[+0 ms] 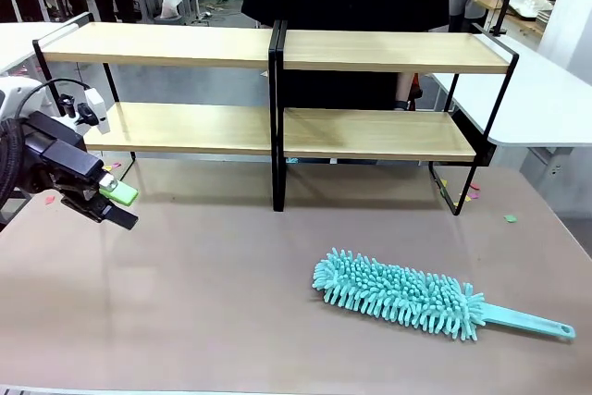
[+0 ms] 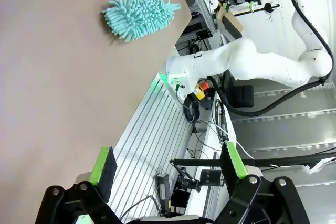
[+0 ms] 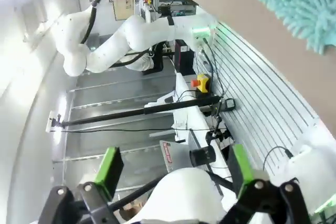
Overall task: Clean the shelves.
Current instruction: Place the Duster on the table.
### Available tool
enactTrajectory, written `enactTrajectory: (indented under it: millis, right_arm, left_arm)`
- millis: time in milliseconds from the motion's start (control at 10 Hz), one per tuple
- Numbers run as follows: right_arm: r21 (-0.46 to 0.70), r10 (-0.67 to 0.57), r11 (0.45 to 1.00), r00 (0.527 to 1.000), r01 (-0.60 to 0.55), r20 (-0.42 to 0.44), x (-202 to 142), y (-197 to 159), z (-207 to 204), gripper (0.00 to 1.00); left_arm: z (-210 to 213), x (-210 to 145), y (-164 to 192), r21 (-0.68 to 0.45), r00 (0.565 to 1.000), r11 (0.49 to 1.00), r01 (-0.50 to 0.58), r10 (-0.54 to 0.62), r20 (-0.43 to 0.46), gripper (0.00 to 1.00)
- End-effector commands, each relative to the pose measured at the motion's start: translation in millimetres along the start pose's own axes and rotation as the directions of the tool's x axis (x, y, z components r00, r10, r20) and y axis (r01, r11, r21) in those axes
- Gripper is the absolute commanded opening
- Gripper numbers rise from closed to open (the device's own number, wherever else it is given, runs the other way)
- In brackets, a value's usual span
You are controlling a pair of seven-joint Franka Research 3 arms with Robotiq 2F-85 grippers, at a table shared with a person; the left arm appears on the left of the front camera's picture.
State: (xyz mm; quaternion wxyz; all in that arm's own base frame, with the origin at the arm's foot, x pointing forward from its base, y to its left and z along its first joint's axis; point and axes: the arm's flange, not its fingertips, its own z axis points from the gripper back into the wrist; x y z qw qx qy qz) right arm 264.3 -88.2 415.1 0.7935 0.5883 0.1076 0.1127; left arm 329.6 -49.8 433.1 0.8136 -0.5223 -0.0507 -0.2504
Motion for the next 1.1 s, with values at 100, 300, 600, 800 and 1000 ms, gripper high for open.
enactTrajectory:
  millis: [100,300,600,800,1000]
  right_arm:
    - [-0.133,0.062,0.990,0.992,-0.046,0.112,12.5,-4.3,7.3,1.00]
    - [-0.133,0.062,0.990,0.992,-0.046,0.112,12.5,-4.3,7.3,1.00]
    - [-0.133,0.062,0.990,0.992,-0.046,0.112,12.5,-4.3,7.3,1.00]
    - [-0.133,0.062,0.990,0.992,-0.046,0.112,12.5,-4.3,7.3,1.00]
    - [-0.133,0.062,0.990,0.992,-0.046,0.112,12.5,-4.3,7.3,1.00]
  left_arm:
    - [-1.0,1.5,0.2,-0.026,0.999,0.999,0.028,-0.028,0.017,1.00]
    - [-1.0,1.5,0.2,-0.026,0.999,0.999,0.028,-0.028,0.017,1.00]
    - [-1.0,1.5,0.2,-0.026,0.999,0.999,0.028,-0.028,0.017,1.00]
    - [-1.0,1.5,0.2,-0.026,0.999,0.999,0.028,-0.028,0.017,1.00]
    - [-1.0,1.5,0.2,-0.026,0.999,0.999,0.028,-0.028,0.017,1.00]
